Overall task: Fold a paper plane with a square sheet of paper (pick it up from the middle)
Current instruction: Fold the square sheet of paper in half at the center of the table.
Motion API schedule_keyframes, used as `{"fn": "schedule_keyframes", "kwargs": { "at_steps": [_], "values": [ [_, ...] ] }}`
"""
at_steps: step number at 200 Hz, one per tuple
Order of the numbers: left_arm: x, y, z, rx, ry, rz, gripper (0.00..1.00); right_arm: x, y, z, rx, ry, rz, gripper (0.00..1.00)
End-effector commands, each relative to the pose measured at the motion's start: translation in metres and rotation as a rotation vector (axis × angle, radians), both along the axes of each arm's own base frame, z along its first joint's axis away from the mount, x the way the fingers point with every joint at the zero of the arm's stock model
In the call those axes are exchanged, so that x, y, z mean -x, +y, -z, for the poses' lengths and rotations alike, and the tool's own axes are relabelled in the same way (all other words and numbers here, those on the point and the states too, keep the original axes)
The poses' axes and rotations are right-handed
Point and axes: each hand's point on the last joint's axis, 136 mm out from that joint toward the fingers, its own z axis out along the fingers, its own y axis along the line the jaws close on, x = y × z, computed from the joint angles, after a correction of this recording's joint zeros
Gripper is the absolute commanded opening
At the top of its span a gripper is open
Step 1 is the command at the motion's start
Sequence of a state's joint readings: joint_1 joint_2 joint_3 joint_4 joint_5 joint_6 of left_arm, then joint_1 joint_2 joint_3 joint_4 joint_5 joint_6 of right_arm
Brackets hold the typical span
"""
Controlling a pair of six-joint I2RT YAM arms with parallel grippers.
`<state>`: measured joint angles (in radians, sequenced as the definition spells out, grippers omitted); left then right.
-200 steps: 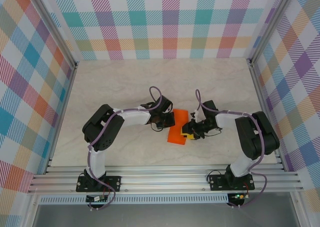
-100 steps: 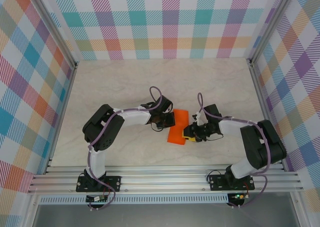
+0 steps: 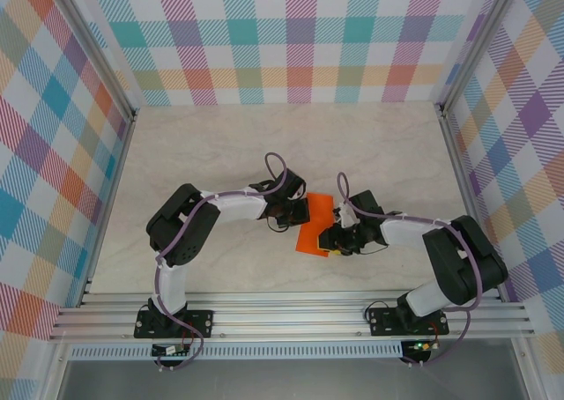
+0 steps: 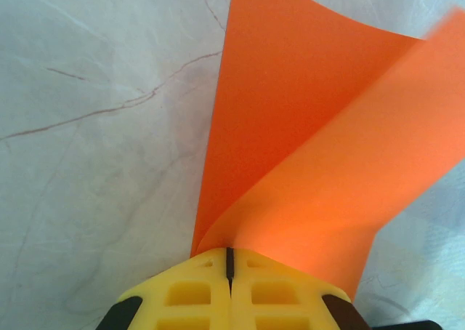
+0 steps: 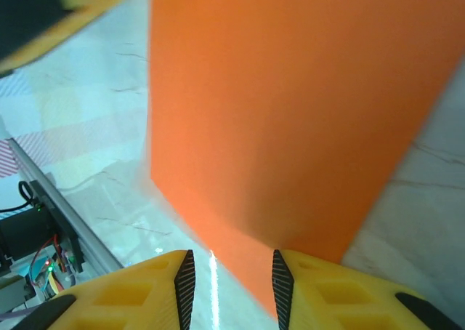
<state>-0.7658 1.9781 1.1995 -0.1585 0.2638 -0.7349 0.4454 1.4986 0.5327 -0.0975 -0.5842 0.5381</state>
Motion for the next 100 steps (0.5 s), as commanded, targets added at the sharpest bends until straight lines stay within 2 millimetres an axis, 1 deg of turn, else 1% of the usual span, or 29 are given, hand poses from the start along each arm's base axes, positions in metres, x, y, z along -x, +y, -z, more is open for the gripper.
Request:
{"fn": "schedule_keyframes", "kwargs": {
  "at_steps": [1, 16, 28, 55, 76, 86, 100],
  "values": [
    [0.027, 0.009, 0.029, -0.091, 0.090, 0.047, 0.00, 0.010, -0.007, 0.018, 0.038, 0.038, 0.020, 0.36],
    [0.028, 0.010, 0.029, -0.094, 0.089, 0.048, 0.00, 0.012, -0.009, 0.021, 0.049, 0.043, 0.020, 0.36],
    [0.028, 0.010, 0.029, -0.095, 0.089, 0.047, 0.00, 0.011, -0.009, 0.018, 0.044, 0.033, 0.015, 0.36],
    [0.028, 0.010, 0.029, -0.094, 0.088, 0.048, 0.00, 0.007, -0.003, -0.004, -0.003, -0.012, 0.001, 0.36],
    [0.027, 0.010, 0.028, -0.094, 0.087, 0.047, 0.00, 0.008, 0.004, -0.021, -0.064, -0.032, -0.017, 0.36],
    [0.027, 0.010, 0.028, -0.094, 0.087, 0.047, 0.00, 0.010, 0.005, -0.022, -0.073, -0.033, -0.021, 0.36],
    [0.027, 0.009, 0.029, -0.093, 0.086, 0.047, 0.00, 0.013, 0.003, -0.018, -0.068, -0.023, -0.025, 0.37]
  ]
}}
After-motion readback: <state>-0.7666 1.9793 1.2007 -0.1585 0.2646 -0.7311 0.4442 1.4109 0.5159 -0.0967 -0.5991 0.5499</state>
